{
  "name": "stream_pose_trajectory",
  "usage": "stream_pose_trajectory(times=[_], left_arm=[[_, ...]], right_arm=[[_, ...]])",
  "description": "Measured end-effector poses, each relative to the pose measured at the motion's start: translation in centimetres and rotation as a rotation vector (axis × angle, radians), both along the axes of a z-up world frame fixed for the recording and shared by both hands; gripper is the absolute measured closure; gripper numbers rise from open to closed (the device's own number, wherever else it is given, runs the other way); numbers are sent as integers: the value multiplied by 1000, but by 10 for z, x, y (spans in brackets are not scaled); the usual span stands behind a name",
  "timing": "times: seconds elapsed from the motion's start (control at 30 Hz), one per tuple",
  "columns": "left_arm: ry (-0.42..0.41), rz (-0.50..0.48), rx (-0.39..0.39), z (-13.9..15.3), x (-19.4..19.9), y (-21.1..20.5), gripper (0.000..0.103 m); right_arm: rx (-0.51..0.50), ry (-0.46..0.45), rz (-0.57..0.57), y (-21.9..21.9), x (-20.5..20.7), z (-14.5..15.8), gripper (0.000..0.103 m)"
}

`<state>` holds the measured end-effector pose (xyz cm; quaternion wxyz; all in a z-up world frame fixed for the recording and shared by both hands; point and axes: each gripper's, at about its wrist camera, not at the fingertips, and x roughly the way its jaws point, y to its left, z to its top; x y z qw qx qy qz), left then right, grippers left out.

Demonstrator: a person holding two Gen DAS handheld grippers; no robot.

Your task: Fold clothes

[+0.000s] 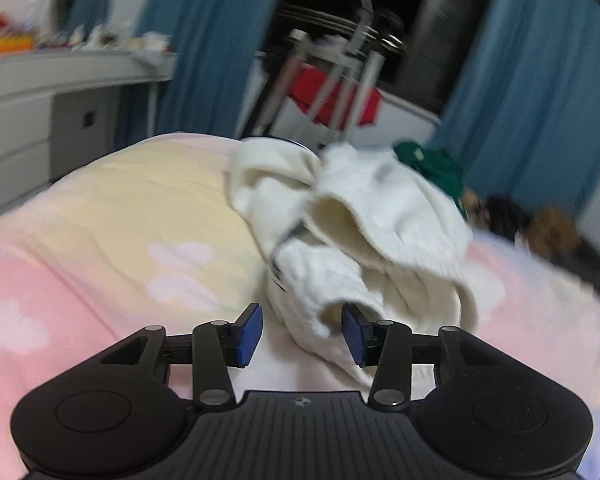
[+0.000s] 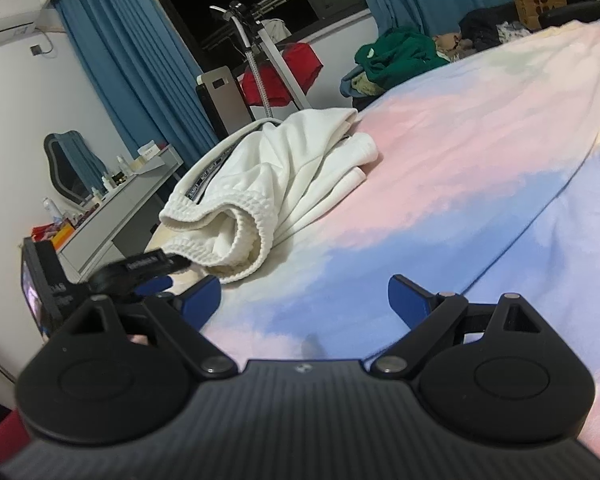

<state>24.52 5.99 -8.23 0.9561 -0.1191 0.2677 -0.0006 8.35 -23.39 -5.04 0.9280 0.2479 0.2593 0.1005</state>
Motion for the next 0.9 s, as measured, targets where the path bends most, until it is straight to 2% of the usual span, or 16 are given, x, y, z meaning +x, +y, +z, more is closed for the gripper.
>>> stream_pose_trajectory(times=[0.07, 0.1, 0.2, 0.33, 0.4, 0.43, 0.53, 0.7, 0.9], left_arm=[[-28, 31, 55, -1, 0, -7, 55], [-43, 47, 53, -2, 0, -7, 55], [-74, 85, -37, -5, 3, 3, 55], [-48, 95, -54, -15, 14, 6, 57], [-51, 70, -44, -19, 20, 5, 73], [-60, 61, -39, -19, 21, 5, 86], [-92, 52, -24, -10, 23, 4, 92], [-191, 5, 25, 28, -12, -4, 94], [-295, -23, 73, 95, -79, 1, 95]], right_arm=[[11, 8, -2, -1, 1, -1, 11], [13, 11, -2, -1, 2, -2, 11], [20, 18, 3, -1, 3, -3, 11], [12, 12, 11, 2, 4, -5, 11], [-20, 9, 19, 6, 6, -7, 11], [-40, 8, 24, 8, 7, -8, 11], [-105, -11, 42, 19, 10, -9, 11], [-208, -133, 66, 36, -2, 4, 12], [-195, -233, 76, 34, -24, 21, 12]])
